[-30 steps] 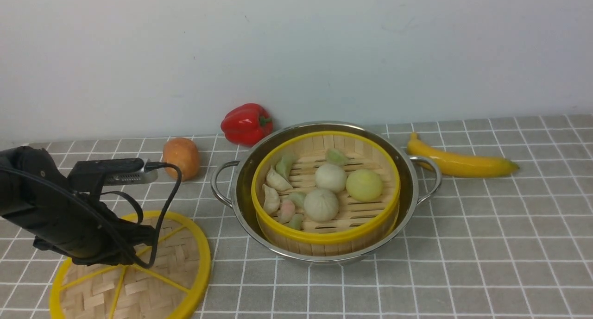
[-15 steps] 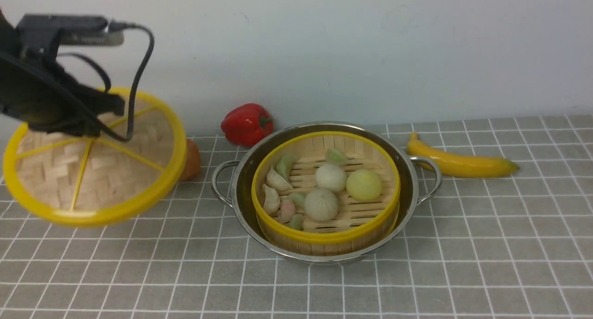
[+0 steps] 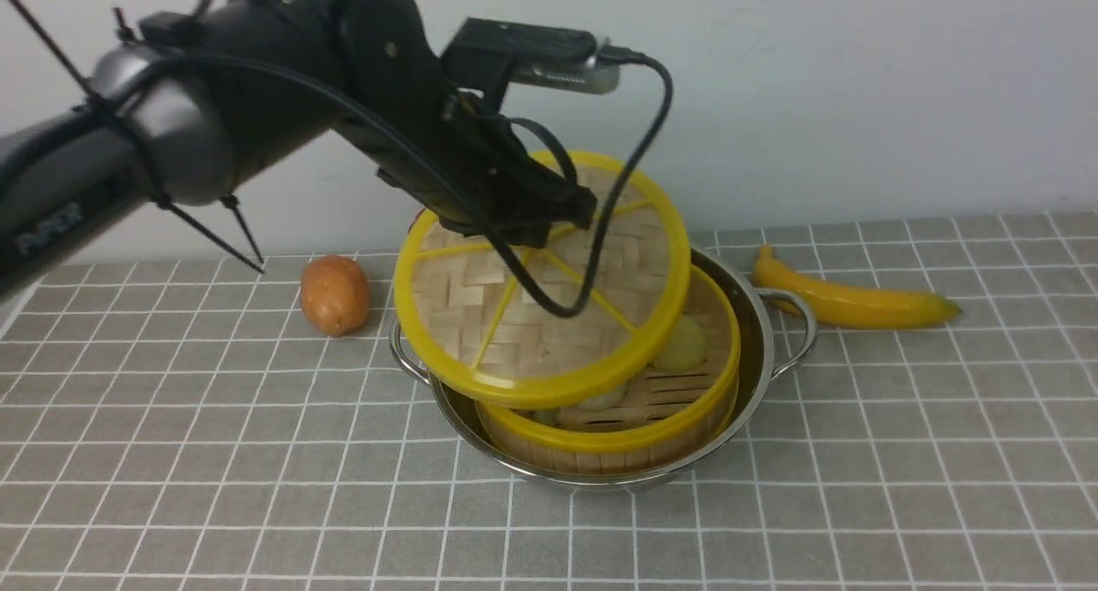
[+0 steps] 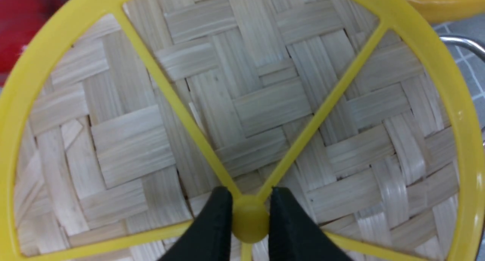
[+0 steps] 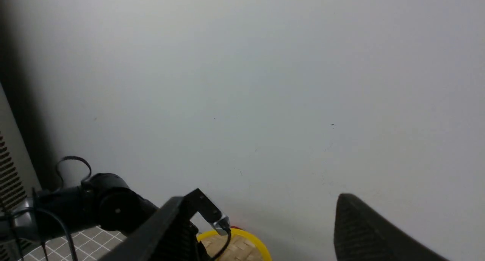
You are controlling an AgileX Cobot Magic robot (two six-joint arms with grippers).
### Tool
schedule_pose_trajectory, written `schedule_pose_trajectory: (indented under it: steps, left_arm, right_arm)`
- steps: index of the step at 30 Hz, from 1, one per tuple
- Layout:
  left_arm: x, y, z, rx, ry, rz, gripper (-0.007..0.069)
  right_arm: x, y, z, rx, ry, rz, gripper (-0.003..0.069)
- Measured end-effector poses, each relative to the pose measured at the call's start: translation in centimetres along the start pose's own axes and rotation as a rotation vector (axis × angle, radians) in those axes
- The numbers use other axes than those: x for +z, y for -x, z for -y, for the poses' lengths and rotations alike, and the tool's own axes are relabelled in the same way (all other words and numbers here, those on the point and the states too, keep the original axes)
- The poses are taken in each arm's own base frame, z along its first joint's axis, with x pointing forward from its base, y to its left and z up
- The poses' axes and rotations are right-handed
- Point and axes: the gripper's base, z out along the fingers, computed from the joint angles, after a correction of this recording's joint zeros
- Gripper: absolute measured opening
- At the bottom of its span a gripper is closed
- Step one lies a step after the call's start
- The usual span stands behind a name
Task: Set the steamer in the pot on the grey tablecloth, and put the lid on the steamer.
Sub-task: 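Place the yellow bamboo steamer lid onto the steamer in the pot with the left gripper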
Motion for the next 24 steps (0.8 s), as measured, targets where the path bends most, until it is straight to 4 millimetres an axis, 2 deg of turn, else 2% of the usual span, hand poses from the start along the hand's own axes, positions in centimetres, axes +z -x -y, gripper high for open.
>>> schedule_pose_trajectory:
  steps: [5,10,24]
  left_arm:
    - [2.9,-0.3,1.2,0.022,-0.014,-0.031,0.0113]
    - [4.7,-0.3,1.4,0.025,-0.016,-0.017,0.0113]
    - [5.8,-0.4,1.8,-0.004,-0.069,-0.024,0.0113]
  right_arm:
    - [-0.1,0.0,0.0,0.001,0.0,0.002,0.05]
    - [-0.1,0.0,0.0,0.001,0.001,0.002,0.05]
    - [-0.1,0.0,-0.1,0.008,0.012,0.001,0.05]
